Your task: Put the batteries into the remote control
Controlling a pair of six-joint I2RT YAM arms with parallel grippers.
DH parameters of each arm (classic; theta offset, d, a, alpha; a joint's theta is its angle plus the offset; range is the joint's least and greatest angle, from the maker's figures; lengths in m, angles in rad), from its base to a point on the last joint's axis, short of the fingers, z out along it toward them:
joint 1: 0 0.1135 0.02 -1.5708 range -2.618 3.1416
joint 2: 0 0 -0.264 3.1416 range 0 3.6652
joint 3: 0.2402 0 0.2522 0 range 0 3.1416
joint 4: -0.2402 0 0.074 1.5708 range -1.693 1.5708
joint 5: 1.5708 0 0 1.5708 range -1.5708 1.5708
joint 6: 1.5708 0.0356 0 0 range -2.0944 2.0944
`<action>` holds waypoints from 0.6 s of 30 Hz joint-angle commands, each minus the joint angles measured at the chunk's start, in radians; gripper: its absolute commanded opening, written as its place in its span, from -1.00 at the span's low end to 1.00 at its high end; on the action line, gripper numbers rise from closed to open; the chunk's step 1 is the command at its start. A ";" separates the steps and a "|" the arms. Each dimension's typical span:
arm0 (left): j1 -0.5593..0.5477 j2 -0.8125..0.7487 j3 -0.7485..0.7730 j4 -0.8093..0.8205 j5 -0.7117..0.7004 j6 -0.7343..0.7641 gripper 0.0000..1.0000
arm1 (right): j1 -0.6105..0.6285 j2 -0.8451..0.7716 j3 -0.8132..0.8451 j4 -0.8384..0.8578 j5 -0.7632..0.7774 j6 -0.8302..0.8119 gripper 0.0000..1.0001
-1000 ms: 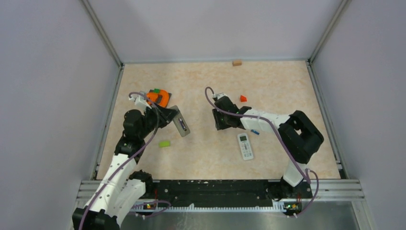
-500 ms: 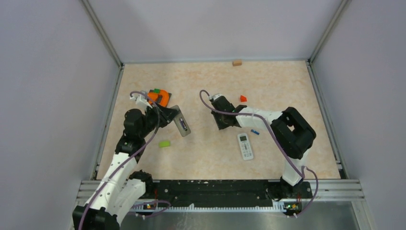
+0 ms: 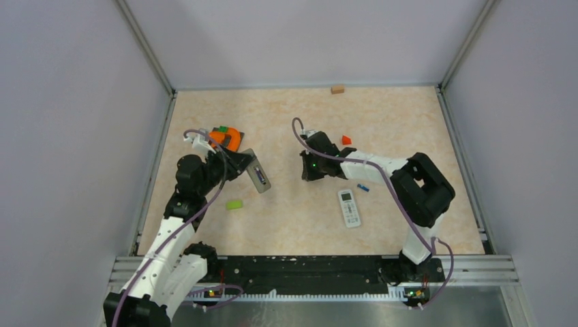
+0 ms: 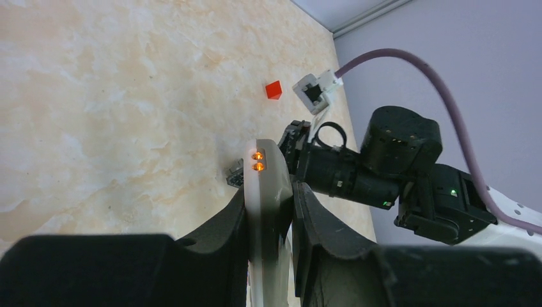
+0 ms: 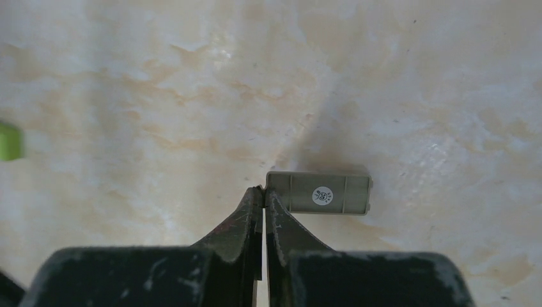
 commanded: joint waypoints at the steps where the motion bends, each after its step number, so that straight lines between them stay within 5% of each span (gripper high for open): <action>1: 0.005 -0.006 0.011 0.056 -0.025 -0.004 -1.00 | -0.065 -0.142 -0.054 0.195 -0.245 0.230 -1.00; 7: 0.006 -0.008 0.007 0.059 -0.054 -0.016 -1.00 | -0.137 -0.160 -0.196 0.495 -0.493 0.513 -1.00; 18: 0.007 0.000 0.026 0.057 -0.048 -0.019 -1.00 | -0.140 -0.012 -0.213 0.724 -0.750 0.677 -1.00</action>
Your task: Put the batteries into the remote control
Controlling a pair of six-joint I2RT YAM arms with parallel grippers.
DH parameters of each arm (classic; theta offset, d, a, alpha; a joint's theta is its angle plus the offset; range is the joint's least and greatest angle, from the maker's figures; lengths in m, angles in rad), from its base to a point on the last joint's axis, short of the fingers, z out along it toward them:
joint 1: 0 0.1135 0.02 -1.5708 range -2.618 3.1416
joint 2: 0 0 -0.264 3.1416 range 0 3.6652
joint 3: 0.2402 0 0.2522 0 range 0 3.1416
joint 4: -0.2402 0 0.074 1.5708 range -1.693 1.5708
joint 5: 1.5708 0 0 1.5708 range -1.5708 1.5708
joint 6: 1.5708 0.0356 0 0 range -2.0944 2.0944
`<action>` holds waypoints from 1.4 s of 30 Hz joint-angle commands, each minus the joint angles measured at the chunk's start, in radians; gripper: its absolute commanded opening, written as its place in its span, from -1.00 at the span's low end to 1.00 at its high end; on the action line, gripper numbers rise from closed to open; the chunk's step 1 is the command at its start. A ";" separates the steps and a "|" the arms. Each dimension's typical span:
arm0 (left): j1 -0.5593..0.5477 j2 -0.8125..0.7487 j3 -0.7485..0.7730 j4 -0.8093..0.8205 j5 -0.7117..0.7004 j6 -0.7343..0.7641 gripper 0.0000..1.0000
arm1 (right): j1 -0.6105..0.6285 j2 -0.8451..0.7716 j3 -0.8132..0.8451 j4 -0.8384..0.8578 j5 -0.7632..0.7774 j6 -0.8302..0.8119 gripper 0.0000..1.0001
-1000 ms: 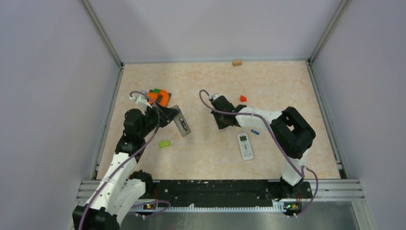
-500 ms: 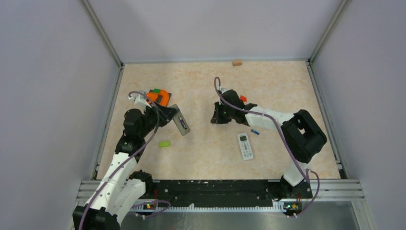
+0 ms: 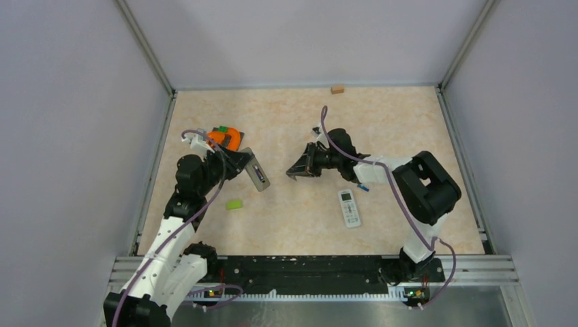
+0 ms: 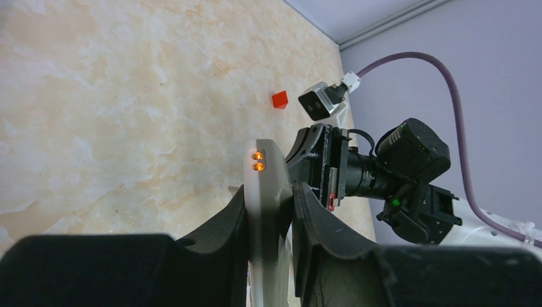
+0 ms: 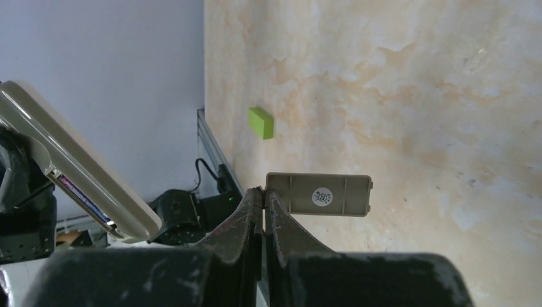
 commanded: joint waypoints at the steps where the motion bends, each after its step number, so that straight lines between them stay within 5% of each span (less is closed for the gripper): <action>1: 0.006 0.001 0.030 0.055 -0.003 -0.007 -1.00 | 0.003 0.058 0.005 0.145 -0.130 0.077 -1.00; 17: 0.006 0.021 0.047 0.050 0.001 -0.003 -1.00 | -0.010 0.221 0.030 0.235 -0.234 0.059 -0.99; 42: 0.006 0.021 0.049 0.048 0.007 -0.005 -1.00 | -0.145 0.261 -0.073 0.417 -0.336 0.101 -0.88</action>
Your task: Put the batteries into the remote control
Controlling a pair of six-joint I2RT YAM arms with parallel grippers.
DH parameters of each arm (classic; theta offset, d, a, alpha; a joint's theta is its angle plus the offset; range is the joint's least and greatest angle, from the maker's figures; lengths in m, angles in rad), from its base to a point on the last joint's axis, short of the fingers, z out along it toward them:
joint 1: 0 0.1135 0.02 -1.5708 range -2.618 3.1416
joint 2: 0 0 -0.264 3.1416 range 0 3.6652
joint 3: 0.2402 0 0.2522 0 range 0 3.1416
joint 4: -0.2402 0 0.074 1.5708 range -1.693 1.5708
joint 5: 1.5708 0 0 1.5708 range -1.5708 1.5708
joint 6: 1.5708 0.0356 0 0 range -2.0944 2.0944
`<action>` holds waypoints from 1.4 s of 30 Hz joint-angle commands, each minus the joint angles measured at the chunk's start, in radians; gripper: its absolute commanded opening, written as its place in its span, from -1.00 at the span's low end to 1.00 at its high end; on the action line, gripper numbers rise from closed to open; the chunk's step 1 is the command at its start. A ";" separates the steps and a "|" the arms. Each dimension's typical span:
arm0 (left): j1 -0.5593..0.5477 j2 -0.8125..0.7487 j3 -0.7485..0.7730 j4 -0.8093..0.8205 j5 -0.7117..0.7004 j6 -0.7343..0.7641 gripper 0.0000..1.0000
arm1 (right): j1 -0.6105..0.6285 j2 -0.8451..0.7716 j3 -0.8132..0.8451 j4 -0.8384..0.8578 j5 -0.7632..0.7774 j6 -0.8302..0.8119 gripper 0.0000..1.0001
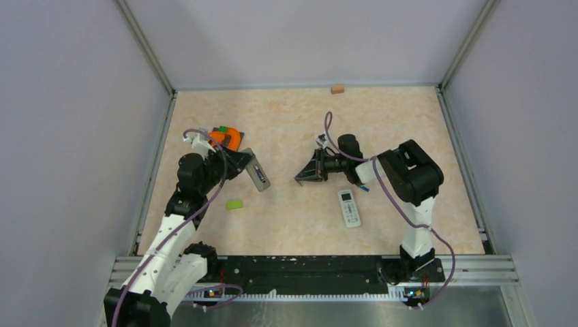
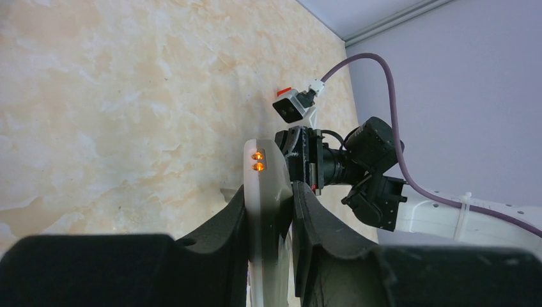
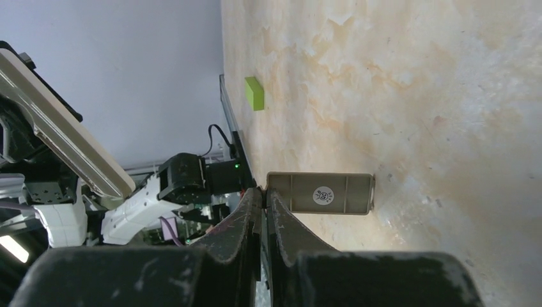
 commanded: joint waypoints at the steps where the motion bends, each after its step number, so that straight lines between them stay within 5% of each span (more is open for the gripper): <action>1: 0.006 -0.004 0.046 0.048 0.005 -0.005 -1.00 | -0.030 0.028 -0.028 0.119 -0.022 0.030 -0.89; 17: 0.006 -0.014 0.046 0.047 0.009 -0.011 -1.00 | -0.090 0.061 -0.083 0.278 -0.049 0.131 -0.86; 28: 0.006 -0.021 0.045 0.042 0.011 -0.012 -1.00 | -0.114 0.148 -0.128 0.619 -0.095 0.363 -0.87; 42: 0.006 -0.023 0.046 0.045 0.020 -0.019 -1.00 | -0.165 0.172 -0.164 0.659 -0.118 0.382 -0.86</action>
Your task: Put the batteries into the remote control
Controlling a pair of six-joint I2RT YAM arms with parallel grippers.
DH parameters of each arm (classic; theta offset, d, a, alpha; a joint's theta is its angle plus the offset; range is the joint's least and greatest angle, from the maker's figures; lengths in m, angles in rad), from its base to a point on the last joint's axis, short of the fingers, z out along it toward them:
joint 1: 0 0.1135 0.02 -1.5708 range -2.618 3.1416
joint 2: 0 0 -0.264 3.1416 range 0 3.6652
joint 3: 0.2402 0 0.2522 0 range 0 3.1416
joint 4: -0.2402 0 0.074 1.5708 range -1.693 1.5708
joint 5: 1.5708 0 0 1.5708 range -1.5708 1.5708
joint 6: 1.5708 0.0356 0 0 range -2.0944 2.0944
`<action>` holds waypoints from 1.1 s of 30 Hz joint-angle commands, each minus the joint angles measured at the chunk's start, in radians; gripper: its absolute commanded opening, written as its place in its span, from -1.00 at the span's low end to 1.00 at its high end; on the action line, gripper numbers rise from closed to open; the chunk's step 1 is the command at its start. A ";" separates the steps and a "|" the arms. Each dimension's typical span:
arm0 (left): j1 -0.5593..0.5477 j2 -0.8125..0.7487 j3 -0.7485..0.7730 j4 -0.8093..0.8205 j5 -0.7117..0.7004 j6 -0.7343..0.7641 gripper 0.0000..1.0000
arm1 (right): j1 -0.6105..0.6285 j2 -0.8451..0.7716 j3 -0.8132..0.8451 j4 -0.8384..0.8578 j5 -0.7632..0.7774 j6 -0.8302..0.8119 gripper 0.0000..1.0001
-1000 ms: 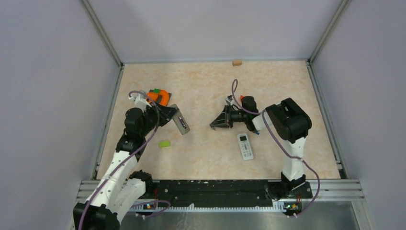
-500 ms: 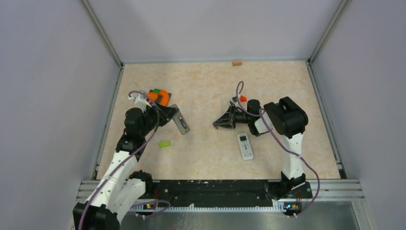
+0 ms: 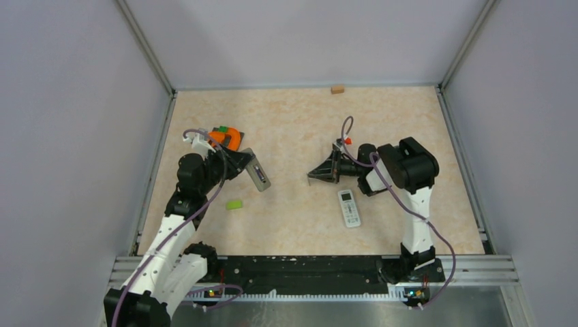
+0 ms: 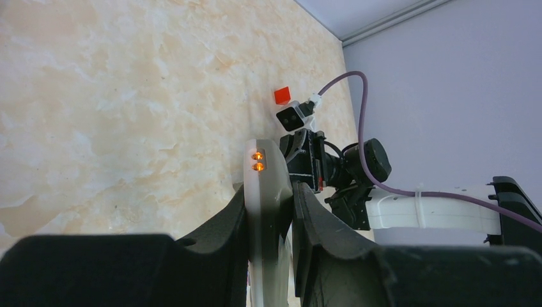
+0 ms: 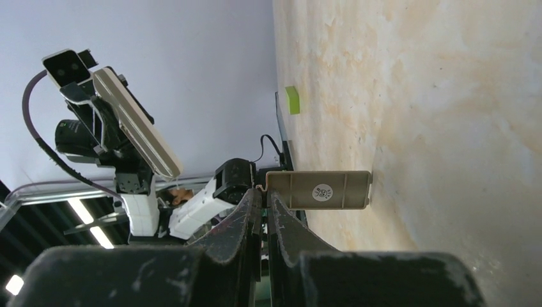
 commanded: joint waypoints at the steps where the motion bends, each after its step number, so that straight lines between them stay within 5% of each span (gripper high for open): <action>1: 0.006 -0.020 0.046 0.046 0.018 -0.011 -1.00 | -0.031 0.023 -0.023 0.076 -0.017 -0.005 -0.86; 16: 0.006 -0.011 0.051 0.060 0.025 -0.016 -1.00 | -0.088 0.012 -0.065 0.248 0.000 0.105 -0.69; 33: 0.006 -0.021 0.053 0.047 0.017 -0.004 -1.00 | -0.113 -0.097 -0.036 -0.232 0.110 -0.208 -0.79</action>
